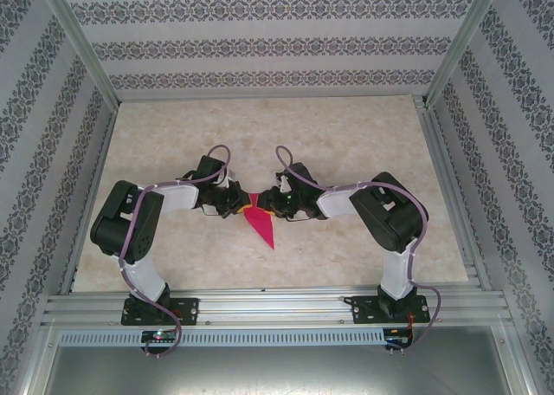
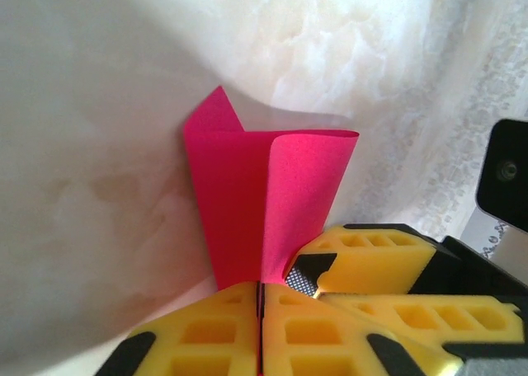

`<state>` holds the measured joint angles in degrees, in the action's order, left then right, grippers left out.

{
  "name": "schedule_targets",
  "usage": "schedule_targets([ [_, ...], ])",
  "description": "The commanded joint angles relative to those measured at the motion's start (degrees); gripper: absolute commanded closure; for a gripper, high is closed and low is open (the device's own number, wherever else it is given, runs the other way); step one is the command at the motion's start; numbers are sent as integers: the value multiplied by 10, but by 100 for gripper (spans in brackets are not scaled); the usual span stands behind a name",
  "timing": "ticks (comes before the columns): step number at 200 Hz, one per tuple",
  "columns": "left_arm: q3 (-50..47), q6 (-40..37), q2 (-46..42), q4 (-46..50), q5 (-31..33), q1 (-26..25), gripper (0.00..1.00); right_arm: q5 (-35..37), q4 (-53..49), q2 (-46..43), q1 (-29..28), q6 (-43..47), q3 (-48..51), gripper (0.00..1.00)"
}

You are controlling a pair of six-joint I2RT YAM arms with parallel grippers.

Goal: Fold a paper plane with a square sheet of paper (pick it up from the middle)
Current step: Fold the wing for the fifth time at the center of the table.

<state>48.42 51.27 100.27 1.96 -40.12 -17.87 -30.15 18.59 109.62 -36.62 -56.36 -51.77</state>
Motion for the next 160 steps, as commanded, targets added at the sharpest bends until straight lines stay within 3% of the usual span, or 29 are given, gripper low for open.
schedule_targets([
  [1,5,-1,-25,5,18,7,94,69,-109,-57,7,73,-2,62],
  [22,-1,8,-33,5,22,7,96,127,-166,-123,3,119,9,60],
  [40,-8,20,-41,-3,26,7,96,164,-157,-179,-19,169,41,60],
  [73,-10,26,-46,0,31,7,96,370,-110,-241,-148,318,102,55],
  [129,-6,23,-45,9,33,7,95,521,-37,-181,-296,514,99,54],
  [160,-3,21,-45,14,33,7,95,581,-37,-128,-327,558,73,53],
])
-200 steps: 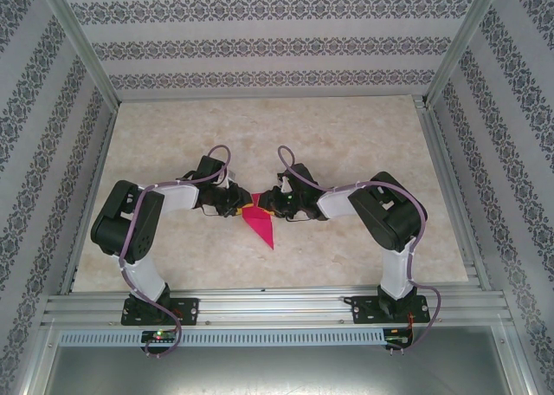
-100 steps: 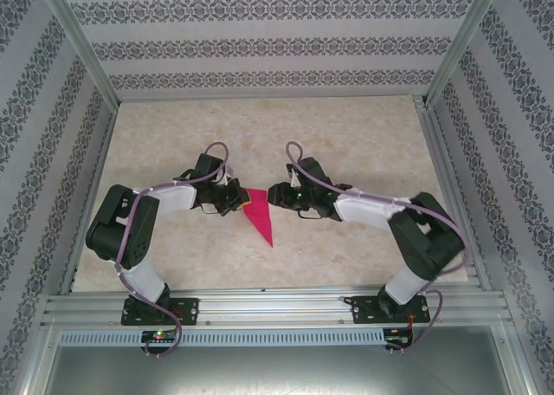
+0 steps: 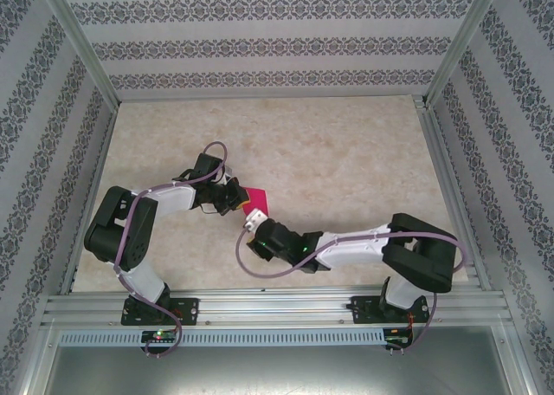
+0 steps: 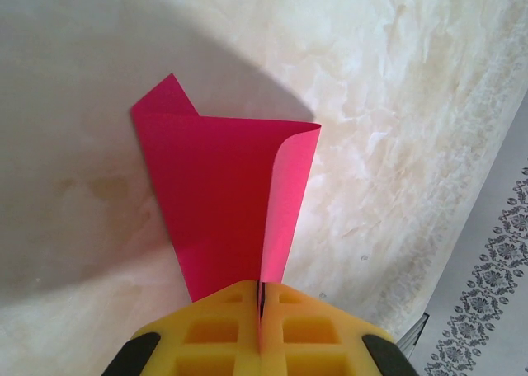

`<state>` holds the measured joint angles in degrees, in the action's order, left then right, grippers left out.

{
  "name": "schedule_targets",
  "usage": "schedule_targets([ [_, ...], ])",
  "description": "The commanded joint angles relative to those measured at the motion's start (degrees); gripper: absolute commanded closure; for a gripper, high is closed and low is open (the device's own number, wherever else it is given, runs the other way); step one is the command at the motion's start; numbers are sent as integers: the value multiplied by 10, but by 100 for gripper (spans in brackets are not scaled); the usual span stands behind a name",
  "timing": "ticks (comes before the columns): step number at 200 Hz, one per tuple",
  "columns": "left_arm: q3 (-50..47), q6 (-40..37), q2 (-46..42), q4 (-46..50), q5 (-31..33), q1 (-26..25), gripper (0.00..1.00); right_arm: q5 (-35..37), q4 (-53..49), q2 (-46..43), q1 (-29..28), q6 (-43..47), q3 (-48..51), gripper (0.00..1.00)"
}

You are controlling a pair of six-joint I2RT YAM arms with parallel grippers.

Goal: Fold a paper plane with a square sheet of paper (pick it up from the middle)
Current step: Fold the wing for the fifth time at the center of the table.

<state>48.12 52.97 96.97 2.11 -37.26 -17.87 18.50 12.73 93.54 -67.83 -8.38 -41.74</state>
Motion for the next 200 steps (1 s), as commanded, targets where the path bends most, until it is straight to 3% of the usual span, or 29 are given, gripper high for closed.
schedule_targets([
  [1,0,4,-13,12,5,7,95,96,21,35,-15,79,-29,53],
  [36,-1,5,-15,13,4,7,95,152,23,74,-22,98,-51,56],
  [68,-2,5,-16,14,4,7,95,151,31,91,-21,107,-61,67],
  [127,-4,6,-20,14,4,7,95,159,17,111,-22,101,-76,75],
  [200,-3,6,-24,20,5,7,95,180,3,116,-20,89,-78,75],
])
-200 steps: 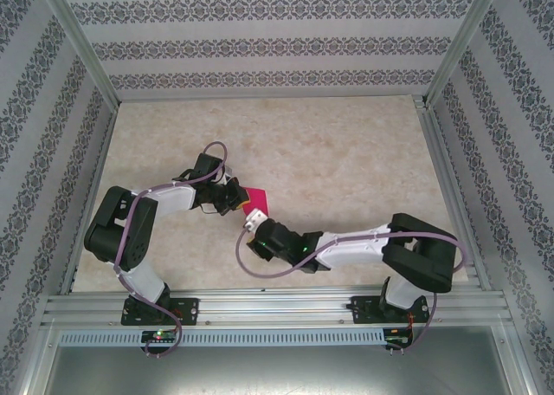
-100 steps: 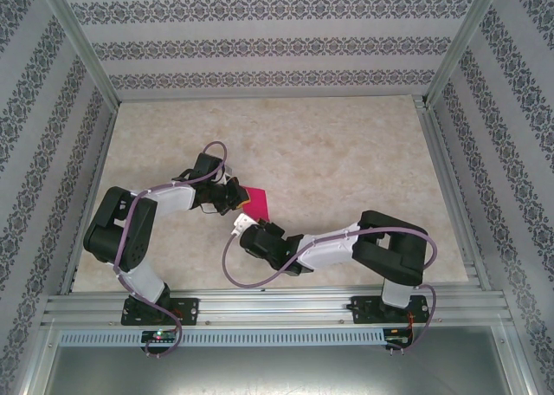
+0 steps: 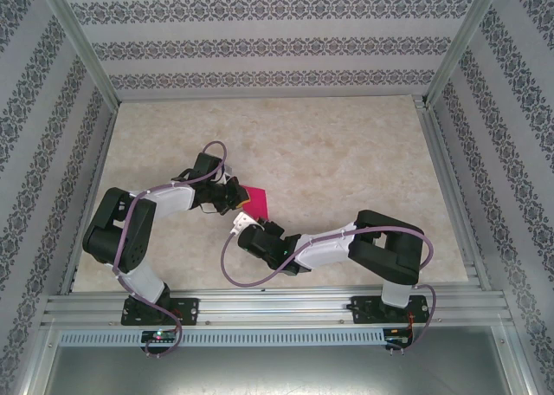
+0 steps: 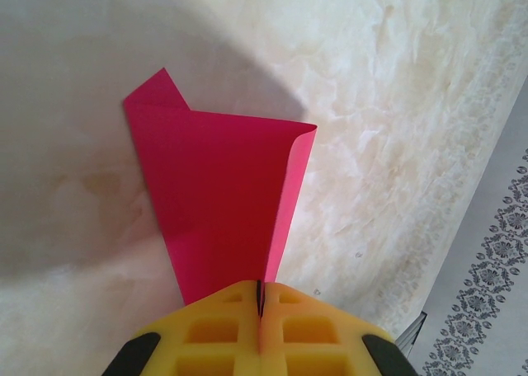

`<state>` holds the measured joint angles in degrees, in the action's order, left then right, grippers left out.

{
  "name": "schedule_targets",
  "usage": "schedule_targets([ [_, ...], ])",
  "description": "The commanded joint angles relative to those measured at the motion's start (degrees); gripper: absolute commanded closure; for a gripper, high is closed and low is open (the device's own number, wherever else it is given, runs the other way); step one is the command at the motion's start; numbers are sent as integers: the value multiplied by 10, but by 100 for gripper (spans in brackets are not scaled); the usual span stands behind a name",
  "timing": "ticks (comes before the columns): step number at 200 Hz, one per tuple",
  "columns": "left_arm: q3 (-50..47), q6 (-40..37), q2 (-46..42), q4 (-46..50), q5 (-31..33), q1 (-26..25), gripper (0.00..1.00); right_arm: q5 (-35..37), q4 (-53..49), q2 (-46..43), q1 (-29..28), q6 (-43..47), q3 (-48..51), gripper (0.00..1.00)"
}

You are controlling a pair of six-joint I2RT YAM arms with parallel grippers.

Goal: Fold a paper plane with a square sheet of paper (pick it up from the middle)
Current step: Fold the wing for the fifth time at the center of the table.

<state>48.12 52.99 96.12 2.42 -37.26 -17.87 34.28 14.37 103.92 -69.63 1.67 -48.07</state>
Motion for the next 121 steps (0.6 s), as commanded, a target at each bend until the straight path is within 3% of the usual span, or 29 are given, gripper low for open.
schedule_targets([
  [1,-3,5,-15,17,5,7,95,22,-13,12,-2,-12,-15,75],
  [79,-5,0,-23,29,12,7,94,11,-11,3,10,-29,-8,95],
  [121,-8,-3,-41,47,29,7,90,-22,-1,-14,23,-41,4,99],
])
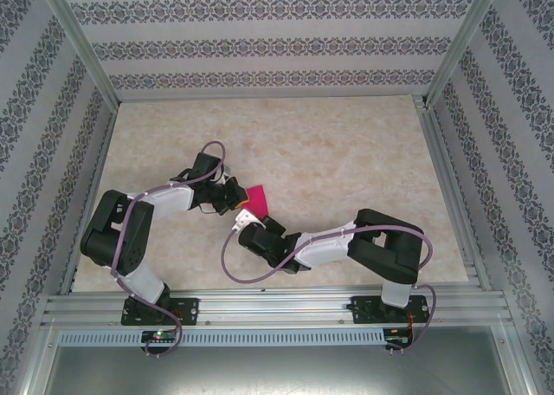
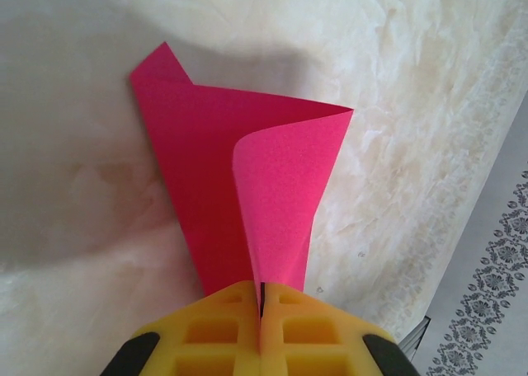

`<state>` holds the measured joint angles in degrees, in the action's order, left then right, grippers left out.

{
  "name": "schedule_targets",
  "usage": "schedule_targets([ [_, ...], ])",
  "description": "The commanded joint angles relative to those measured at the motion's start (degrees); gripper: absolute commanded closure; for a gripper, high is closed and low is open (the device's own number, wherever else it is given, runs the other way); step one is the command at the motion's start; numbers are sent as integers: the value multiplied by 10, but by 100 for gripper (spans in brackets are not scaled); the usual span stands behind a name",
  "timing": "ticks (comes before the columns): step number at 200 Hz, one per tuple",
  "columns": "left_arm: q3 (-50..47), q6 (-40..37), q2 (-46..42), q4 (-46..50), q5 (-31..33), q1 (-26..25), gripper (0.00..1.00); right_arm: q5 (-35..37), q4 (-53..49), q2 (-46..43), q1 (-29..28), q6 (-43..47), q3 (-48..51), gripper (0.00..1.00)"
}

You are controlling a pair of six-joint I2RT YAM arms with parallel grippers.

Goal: Fold a paper plane with a square sheet of paper (pick it up from the middle)
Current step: Fold the wing for the fifth time at the center of the table.

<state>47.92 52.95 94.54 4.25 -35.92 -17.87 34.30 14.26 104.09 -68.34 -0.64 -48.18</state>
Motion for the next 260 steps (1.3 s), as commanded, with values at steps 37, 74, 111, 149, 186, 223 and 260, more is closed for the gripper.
schedule_targets([
  [37,-1,-6,-44,67,48,7,69,-53,24,-34,21,-27,25,100],
  [74,-6,-13,-78,109,106,7,48,-158,86,-71,52,-56,71,100],
  [111,-6,-10,-62,82,71,7,43,-179,105,-69,61,-47,82,100],
  [149,7,6,-23,56,43,7,43,-172,110,-65,61,-42,84,100],
  [186,20,10,6,42,23,6,51,-168,108,-66,60,-33,87,99],
  [223,34,4,23,50,15,6,66,-160,100,-66,58,-28,87,97],
  [260,42,-2,29,66,17,6,85,-137,85,-68,52,-17,85,91],
])
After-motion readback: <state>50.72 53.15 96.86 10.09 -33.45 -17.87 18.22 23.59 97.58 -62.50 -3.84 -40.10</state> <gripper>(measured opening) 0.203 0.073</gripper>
